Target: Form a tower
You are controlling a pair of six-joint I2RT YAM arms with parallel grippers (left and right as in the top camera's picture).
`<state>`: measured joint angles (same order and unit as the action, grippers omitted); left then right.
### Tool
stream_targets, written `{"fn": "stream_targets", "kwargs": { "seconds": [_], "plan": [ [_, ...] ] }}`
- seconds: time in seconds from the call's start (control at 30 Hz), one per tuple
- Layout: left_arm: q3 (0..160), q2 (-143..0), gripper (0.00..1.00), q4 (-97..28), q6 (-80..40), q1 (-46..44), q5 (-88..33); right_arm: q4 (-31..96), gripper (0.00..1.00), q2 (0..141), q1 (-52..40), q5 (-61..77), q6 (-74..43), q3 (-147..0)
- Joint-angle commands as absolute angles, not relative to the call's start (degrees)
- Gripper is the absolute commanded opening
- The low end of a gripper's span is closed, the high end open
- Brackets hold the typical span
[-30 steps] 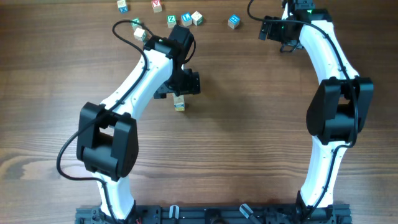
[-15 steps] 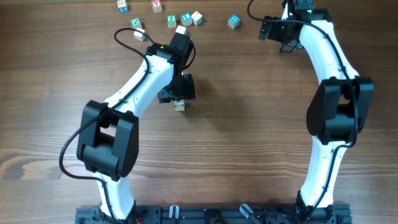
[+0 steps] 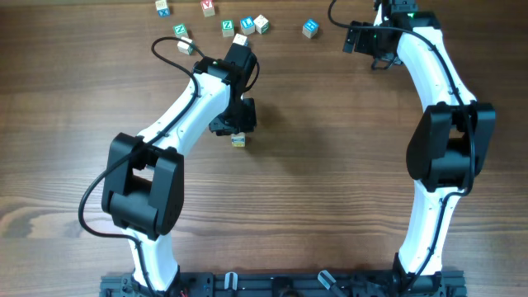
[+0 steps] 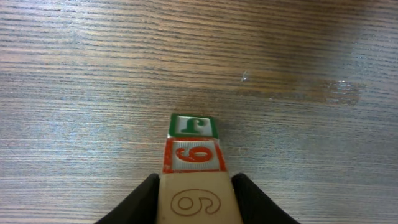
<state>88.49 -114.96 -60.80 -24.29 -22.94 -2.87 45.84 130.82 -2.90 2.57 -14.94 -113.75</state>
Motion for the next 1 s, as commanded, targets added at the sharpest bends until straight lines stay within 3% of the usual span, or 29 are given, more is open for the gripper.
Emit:
{"fn": "stream_targets", "kwargs": {
  "seconds": [0.0, 0.2, 0.27, 0.37, 0.5, 0.8, 0.9, 0.97],
  "plan": [
    [88.12, -115.09, 0.32, -60.82, -24.21, -23.14, -2.48, 45.71, 1.0, 129.54, -3.03, 2.66, -15.18, -114.13],
    [88.12, -115.09, 0.33, -60.82, -24.21, -23.14, -2.48, 45.71, 1.0, 129.54, -3.03, 2.66, -15.18, -114.13],
    [88.12, -115.09, 0.43, -60.82, -24.21, -23.14, -2.48, 45.71, 1.0, 129.54, -3.03, 2.66, -15.18, -114.13],
    [88.12, -115.09, 0.72, -60.84, -24.21, -23.14, -2.48, 45.71, 1.0, 129.54, -3.03, 2.66, -15.18, -114.13],
    [88.12, -115.09, 0.86, -60.8, -24.21, -23.14, -2.48, 45.71, 1.0, 129.54, -3.03, 2.66, -15.2, -114.13],
    [99.22, -113.49, 0.89, -63.79, -22.9, -19.05, -2.48, 45.71, 1.0, 129.54, -3.03, 2.66, -15.18, -114.13],
    [106.63, -113.43, 0.85, -64.9, -22.87, -17.12, -2.48, 45.71, 1.0, 129.54, -3.03, 2.66, -15.18, -114.13],
    [109.14, -113.43, 0.78, -63.44, -22.87, -16.16, -2.46, 45.71, 1.0, 129.54, -3.03, 2.66, -15.2, -114.13]
  ]
}}
